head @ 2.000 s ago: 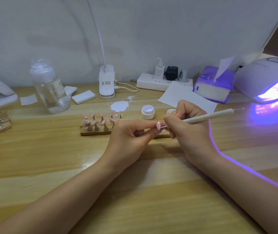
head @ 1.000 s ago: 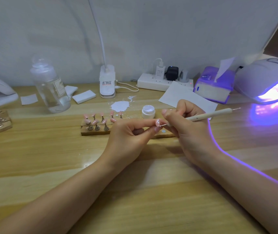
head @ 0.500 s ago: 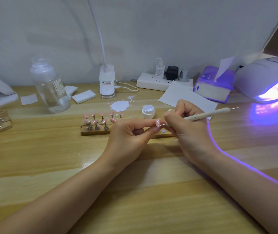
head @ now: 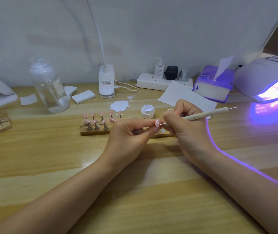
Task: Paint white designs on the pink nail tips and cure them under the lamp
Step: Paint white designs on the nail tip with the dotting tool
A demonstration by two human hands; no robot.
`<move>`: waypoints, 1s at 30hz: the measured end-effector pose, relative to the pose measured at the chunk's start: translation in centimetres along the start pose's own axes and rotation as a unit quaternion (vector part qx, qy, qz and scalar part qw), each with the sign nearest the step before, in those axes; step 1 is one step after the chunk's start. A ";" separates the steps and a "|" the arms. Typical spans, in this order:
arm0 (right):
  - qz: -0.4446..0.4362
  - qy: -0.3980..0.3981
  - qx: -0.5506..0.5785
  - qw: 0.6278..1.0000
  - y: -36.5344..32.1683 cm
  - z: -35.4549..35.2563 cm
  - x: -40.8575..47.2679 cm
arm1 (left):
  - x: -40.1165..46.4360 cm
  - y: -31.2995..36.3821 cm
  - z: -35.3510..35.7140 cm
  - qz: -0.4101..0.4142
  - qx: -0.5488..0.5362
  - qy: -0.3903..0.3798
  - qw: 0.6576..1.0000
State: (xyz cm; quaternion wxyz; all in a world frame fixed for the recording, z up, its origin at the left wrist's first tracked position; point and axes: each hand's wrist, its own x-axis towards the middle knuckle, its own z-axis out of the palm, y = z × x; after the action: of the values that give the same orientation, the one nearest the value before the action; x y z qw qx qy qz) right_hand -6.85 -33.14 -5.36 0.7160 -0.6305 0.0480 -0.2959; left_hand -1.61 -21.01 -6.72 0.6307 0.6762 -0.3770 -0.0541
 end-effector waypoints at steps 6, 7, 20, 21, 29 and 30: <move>-0.010 -0.005 0.005 1.000 0.0 -0.1 0.0 | 0.0 0.0 0.0 0.002 -0.006 -0.002 1.000; -0.010 -0.005 0.006 1.000 0.0 -0.1 0.0 | 0.0 0.0 0.0 0.002 -0.005 -0.002 1.000; -0.013 -0.004 -0.009 1.000 0.1 -0.1 0.1 | 0.0 0.0 0.0 0.008 0.011 0.007 1.000; -0.014 -0.004 -0.009 1.000 0.1 -0.1 0.1 | 0.0 0.0 0.0 0.007 0.009 0.006 1.000; -0.012 -0.002 -0.015 1.000 0.0 -0.1 0.1 | 0.0 -0.1 0.0 0.006 0.004 -0.001 1.000; -0.012 -0.003 -0.015 1.000 0.0 -0.1 0.1 | 0.0 -0.1 0.0 0.006 0.004 0.000 1.000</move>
State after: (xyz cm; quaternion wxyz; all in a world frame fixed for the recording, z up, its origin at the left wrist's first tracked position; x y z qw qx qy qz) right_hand -6.80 -33.24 -5.40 0.7032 -0.6422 0.0426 -0.3021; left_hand -1.61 -21.01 -6.78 0.6283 0.6762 -0.3814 -0.0494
